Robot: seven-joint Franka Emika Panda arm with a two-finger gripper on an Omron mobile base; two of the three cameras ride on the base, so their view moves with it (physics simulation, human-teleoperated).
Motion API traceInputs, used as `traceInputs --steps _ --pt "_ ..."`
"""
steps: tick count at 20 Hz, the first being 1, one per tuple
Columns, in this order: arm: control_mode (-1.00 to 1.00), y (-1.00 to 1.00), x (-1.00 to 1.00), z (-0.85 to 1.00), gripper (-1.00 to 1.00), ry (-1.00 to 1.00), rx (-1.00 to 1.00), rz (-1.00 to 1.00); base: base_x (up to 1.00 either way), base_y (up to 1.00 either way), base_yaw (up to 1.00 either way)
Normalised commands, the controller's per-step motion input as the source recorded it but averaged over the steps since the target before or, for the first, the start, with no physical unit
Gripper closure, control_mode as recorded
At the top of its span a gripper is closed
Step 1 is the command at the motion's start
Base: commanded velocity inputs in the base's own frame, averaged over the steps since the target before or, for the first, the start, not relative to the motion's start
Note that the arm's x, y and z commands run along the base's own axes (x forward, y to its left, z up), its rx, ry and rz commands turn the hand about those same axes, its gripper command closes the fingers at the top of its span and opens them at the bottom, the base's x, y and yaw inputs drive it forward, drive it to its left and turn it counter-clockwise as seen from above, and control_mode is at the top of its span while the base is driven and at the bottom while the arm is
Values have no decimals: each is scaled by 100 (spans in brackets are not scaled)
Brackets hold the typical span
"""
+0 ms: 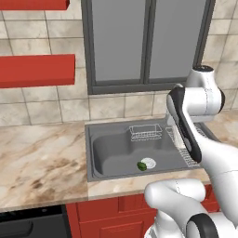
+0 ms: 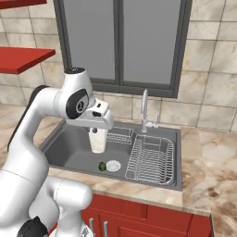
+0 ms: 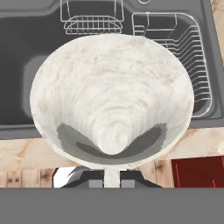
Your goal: Pick the jug and glass cup and place them in the sink. Then turn on the water.
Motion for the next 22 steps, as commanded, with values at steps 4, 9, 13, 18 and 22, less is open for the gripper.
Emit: traceInputs --steps 4,9,13,18,22 --pt "100 0 0 0 100 0 0 0 22 0 0" --pt "-100 11 21 -7 100 0 0 0 10 0 0" --pt "-100 55 39 -21 100 0 0 9 0 0 0" --pt "-100 58 35 -27 100 0 3 16 0 0 0" --pt "-100 26 26 -22 100 0 9 24 0 0 0"
